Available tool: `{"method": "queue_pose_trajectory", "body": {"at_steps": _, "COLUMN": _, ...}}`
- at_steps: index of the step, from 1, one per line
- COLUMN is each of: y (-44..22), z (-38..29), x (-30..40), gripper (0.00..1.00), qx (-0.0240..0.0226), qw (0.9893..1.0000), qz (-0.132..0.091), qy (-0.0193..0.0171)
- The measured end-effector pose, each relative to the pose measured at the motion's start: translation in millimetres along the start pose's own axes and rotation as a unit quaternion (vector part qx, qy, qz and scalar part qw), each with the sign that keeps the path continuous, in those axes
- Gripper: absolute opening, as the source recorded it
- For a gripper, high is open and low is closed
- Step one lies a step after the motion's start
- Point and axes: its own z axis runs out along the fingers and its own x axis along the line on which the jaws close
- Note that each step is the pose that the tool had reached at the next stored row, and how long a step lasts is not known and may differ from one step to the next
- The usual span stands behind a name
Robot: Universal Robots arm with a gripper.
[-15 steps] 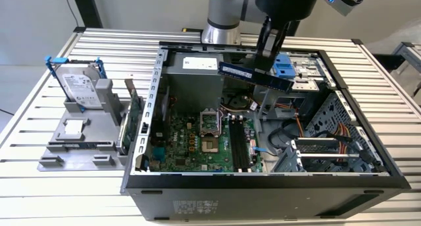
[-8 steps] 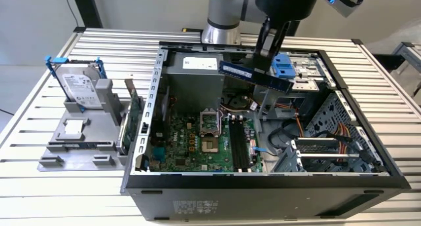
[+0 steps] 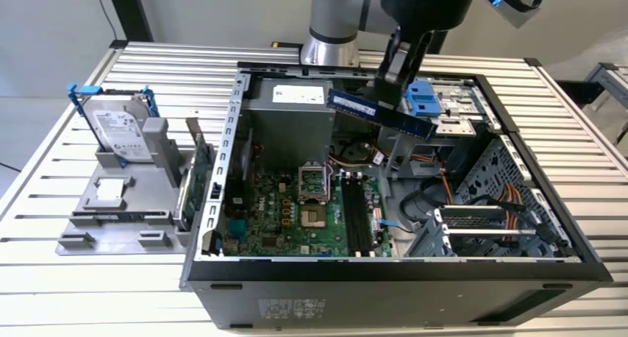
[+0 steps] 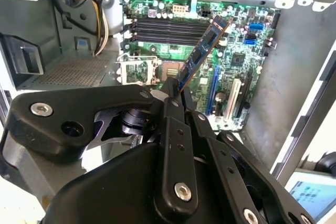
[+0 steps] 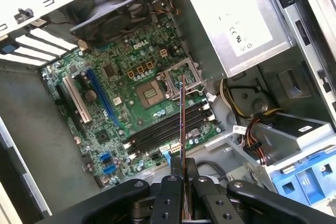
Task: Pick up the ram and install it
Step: 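Insert the ram into the slot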
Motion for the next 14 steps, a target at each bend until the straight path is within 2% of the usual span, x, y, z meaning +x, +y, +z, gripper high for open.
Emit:
{"method": "queue_pose_trajectory", "body": {"at_steps": 7, "y": 0.0, "z": 0.0, "x": 0.0, "gripper": 0.00, "qx": -0.0001, "qw": 0.9998, "qz": 0.022, "qy": -0.0004}}
{"method": "queue_pose_trajectory", "body": {"at_steps": 14, "y": 0.1, "z": 0.0, "x": 0.0, "gripper": 0.00, "qx": -0.0002, "qw": 0.9991, "qz": 0.043, "qy": -0.0008}}
